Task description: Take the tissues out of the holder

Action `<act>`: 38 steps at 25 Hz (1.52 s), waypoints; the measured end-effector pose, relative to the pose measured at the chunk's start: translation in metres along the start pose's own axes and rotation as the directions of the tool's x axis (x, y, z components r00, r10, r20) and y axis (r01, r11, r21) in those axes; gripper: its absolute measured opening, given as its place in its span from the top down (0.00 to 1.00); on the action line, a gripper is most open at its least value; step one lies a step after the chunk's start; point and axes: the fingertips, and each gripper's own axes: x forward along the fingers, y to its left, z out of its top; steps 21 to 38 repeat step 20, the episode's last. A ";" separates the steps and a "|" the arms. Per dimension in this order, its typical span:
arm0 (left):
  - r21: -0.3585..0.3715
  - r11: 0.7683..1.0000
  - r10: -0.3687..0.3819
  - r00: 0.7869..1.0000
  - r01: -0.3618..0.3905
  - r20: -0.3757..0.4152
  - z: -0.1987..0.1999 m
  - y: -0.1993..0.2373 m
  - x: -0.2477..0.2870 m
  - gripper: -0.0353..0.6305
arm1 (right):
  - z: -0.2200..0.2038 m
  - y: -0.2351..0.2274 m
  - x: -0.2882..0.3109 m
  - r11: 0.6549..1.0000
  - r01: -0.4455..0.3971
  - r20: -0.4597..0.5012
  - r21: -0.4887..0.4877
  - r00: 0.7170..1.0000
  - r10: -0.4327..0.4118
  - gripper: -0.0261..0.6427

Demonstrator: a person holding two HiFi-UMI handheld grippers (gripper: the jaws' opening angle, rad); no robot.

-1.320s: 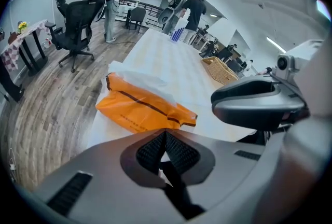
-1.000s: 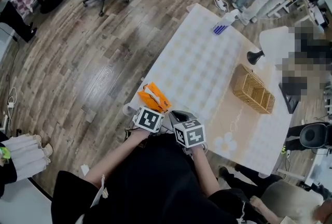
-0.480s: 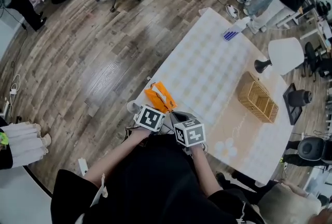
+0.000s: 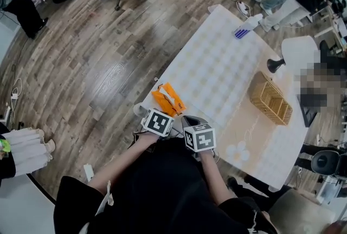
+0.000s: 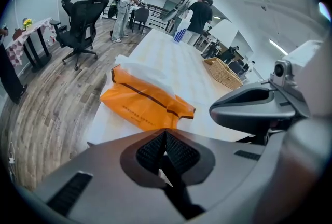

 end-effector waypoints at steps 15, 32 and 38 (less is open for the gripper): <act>0.034 0.999 -0.014 1.000 0.014 -0.005 0.005 -0.006 0.001 0.94 | -0.002 -0.007 -0.003 0.999 0.023 -0.011 0.045 1.000 -0.023 0.94; 0.034 0.999 -0.015 1.000 0.015 -0.011 0.002 -0.004 0.000 0.94 | -0.004 -0.011 0.002 0.998 0.031 -0.029 0.055 0.999 -0.030 0.94; 0.034 0.999 -0.015 1.000 0.015 -0.011 0.002 -0.004 0.000 0.94 | -0.004 -0.011 0.002 0.998 0.031 -0.029 0.055 0.999 -0.030 0.94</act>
